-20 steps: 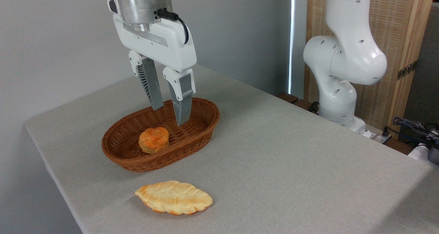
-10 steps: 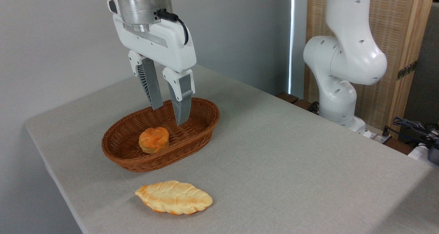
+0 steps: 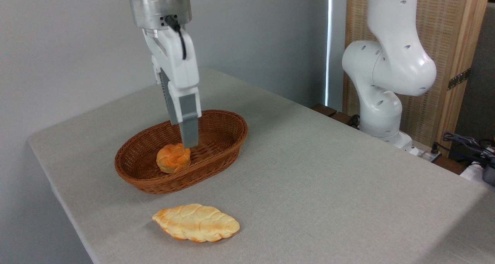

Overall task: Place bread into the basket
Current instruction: 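Move the gripper down to the leaf-shaped golden pastry on the table, then close the gripper on the pastry's edge and lift it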

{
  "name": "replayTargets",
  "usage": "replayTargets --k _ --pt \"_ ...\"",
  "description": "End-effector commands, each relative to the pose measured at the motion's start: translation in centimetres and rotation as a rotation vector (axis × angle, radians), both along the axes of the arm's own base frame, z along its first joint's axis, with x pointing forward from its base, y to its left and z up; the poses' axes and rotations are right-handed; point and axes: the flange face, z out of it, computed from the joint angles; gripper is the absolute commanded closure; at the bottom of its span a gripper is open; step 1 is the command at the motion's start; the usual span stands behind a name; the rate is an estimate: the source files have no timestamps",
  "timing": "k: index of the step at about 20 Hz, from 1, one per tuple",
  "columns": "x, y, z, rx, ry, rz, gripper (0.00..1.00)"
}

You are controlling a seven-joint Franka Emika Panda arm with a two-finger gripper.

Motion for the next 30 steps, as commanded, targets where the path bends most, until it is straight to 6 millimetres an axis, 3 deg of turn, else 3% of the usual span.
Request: replayTargets --k 1,3,6,10,13,26,30 --pt "0.3 0.3 -2.7 0.016 -0.024 -0.215 0.00" --pt "0.1 0.5 -4.1 0.032 -0.007 -0.339 0.00" --pt "-1.0 2.6 -9.1 0.063 0.100 -0.394 0.00" --pt "-1.3 4.4 -11.5 0.122 0.143 -0.393 0.00" --pt "-1.0 5.2 -14.5 0.183 0.084 -0.410 0.00" --pt "-0.3 5.2 -19.8 0.231 0.024 -0.489 0.00" --pt "0.1 5.0 -20.5 0.231 0.003 -0.489 0.00"
